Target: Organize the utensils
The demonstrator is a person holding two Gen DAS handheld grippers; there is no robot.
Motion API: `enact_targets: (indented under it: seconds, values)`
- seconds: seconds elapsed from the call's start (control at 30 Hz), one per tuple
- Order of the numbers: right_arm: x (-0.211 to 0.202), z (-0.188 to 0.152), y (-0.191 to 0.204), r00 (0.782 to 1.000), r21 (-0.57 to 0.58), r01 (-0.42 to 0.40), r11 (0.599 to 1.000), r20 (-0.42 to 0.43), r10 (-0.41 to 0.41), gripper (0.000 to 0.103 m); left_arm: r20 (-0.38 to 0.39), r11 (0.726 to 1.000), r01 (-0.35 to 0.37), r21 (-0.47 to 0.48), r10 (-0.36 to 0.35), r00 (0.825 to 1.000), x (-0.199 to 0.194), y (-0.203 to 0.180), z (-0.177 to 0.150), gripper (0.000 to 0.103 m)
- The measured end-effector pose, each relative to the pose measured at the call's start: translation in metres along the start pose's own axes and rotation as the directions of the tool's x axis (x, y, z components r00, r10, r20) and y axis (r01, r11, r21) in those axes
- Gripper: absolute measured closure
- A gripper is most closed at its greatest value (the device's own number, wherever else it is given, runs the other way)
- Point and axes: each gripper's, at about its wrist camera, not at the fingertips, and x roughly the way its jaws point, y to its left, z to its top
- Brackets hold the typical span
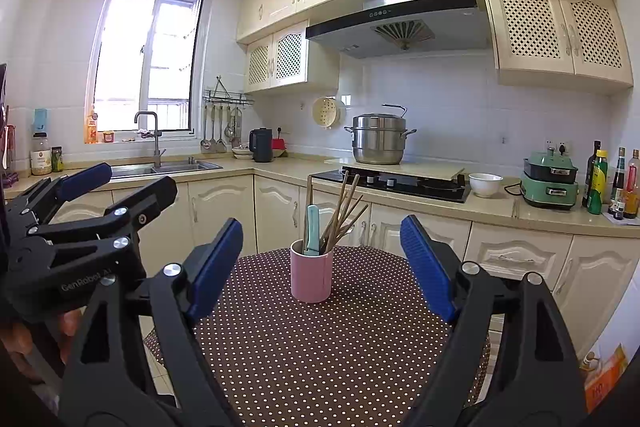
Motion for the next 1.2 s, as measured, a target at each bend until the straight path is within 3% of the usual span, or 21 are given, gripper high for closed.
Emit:
enact_targets:
  seconds: [1.2]
  values:
    - [-0.0021,-0.0009,0.0006,1.0,0.006,0.0,1.0,-0.014,0.0,0.021,-0.009,1.0,-0.005,0.009,0.005,1.0,0.0003,-0.0018,-0.0055,0.012]
